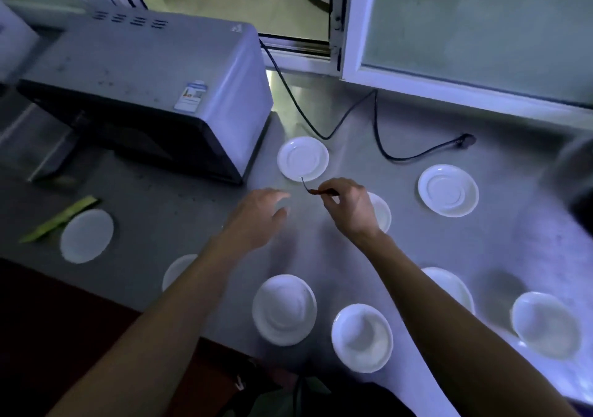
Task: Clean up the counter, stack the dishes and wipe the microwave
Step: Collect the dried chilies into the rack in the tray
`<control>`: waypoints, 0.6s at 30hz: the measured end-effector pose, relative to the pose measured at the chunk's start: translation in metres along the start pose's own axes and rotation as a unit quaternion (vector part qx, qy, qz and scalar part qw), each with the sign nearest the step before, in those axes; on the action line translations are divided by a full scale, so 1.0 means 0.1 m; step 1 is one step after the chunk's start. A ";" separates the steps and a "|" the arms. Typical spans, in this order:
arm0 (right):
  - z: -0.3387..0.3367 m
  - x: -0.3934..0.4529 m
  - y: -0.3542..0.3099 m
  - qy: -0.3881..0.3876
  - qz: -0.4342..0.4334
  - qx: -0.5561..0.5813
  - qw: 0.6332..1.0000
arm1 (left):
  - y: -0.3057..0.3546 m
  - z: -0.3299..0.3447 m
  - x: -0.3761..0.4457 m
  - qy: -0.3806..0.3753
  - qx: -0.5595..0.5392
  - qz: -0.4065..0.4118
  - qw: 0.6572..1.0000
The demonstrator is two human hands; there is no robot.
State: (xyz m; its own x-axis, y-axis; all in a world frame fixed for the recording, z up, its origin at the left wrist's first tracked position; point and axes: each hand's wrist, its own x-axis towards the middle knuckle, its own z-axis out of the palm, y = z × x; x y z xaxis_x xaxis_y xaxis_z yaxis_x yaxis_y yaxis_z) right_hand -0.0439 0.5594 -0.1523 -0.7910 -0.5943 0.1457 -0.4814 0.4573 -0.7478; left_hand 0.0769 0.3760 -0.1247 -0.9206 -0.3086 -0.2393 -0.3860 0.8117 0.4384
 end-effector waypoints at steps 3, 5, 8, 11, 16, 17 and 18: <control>0.19 -0.03 -0.33 -0.002 -0.016 -0.004 1.000 | -0.28 -0.16 -0.22 0.026 0.002 -0.011 1.000; 0.36 -0.07 -0.59 0.001 -0.032 -0.003 0.999 | -0.49 -0.27 -0.41 0.040 -0.005 -0.013 0.999; 0.63 -0.13 -1.01 -0.006 -0.052 -0.015 0.999 | -0.86 -0.43 -0.73 0.056 -0.025 -0.017 0.998; 0.94 -0.21 -1.46 -0.026 -0.072 -0.025 0.997 | -1.32 -0.60 -1.08 0.072 -0.030 -0.023 0.997; 1.54 -0.28 -2.26 -0.024 -0.120 -0.026 0.992 | -2.13 -0.93 -1.61 0.102 -0.036 -0.046 0.993; 1.66 -0.29 -2.41 -0.025 -0.125 -0.022 0.992 | -2.27 -1.00 -1.72 0.108 -0.041 -0.053 0.992; 1.79 -0.28 -2.56 -0.029 -0.130 -0.016 0.991 | -2.41 -1.08 -1.83 0.112 -0.046 -0.061 0.991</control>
State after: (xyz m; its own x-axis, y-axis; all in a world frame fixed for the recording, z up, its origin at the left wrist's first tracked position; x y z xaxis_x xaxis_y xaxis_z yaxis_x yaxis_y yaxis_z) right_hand 0.1693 0.3407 -0.0804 -0.6159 -0.7317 0.2921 -0.6783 0.3039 -0.6690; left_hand 0.3317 0.1833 -0.0933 -0.8530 -0.5120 -0.1016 -0.4893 0.7166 0.4970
